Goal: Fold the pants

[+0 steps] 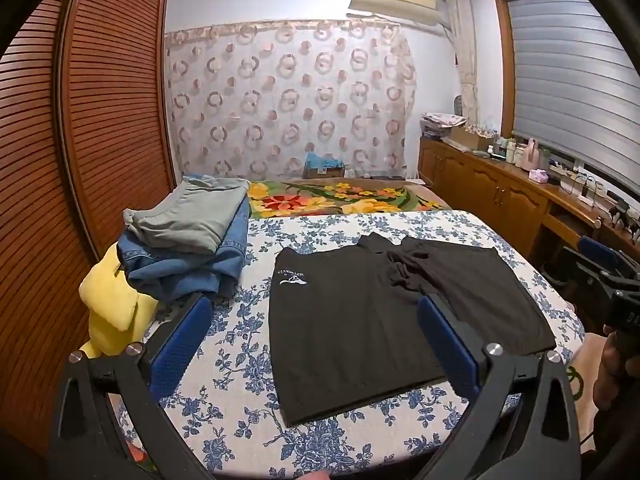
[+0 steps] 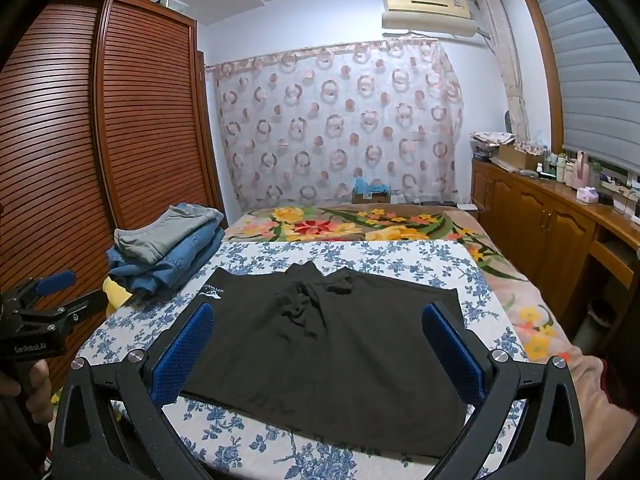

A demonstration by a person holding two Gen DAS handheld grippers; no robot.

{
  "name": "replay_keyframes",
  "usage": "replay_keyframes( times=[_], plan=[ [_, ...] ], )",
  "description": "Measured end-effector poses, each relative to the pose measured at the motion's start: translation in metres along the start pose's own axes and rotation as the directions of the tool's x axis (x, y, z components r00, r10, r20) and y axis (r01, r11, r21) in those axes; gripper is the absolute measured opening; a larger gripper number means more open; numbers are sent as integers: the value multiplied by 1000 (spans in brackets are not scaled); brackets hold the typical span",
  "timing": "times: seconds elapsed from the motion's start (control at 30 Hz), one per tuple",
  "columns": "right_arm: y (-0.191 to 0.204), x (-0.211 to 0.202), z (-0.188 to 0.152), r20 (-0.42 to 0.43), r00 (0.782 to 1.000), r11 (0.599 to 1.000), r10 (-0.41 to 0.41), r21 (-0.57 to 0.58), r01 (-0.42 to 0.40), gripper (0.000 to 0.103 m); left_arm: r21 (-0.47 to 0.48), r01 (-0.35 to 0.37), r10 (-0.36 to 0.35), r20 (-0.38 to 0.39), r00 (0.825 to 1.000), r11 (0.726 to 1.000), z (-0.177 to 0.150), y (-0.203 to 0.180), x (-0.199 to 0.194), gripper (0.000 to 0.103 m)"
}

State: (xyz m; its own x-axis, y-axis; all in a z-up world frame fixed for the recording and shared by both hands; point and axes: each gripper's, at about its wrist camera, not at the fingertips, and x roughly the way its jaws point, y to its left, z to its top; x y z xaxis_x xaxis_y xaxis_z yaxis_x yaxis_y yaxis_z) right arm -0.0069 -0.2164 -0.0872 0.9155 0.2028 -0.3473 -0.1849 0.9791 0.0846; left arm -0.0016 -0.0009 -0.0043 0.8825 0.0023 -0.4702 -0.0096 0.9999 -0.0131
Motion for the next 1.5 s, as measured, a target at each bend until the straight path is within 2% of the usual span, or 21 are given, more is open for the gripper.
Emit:
replay_keyframes(
  times=[1.5],
  plan=[
    [0, -2, 0, 5, 1000, 1000, 3, -1, -3, 103, 10, -1, 1, 16, 1000, 1000, 4, -1, 1, 103]
  ],
)
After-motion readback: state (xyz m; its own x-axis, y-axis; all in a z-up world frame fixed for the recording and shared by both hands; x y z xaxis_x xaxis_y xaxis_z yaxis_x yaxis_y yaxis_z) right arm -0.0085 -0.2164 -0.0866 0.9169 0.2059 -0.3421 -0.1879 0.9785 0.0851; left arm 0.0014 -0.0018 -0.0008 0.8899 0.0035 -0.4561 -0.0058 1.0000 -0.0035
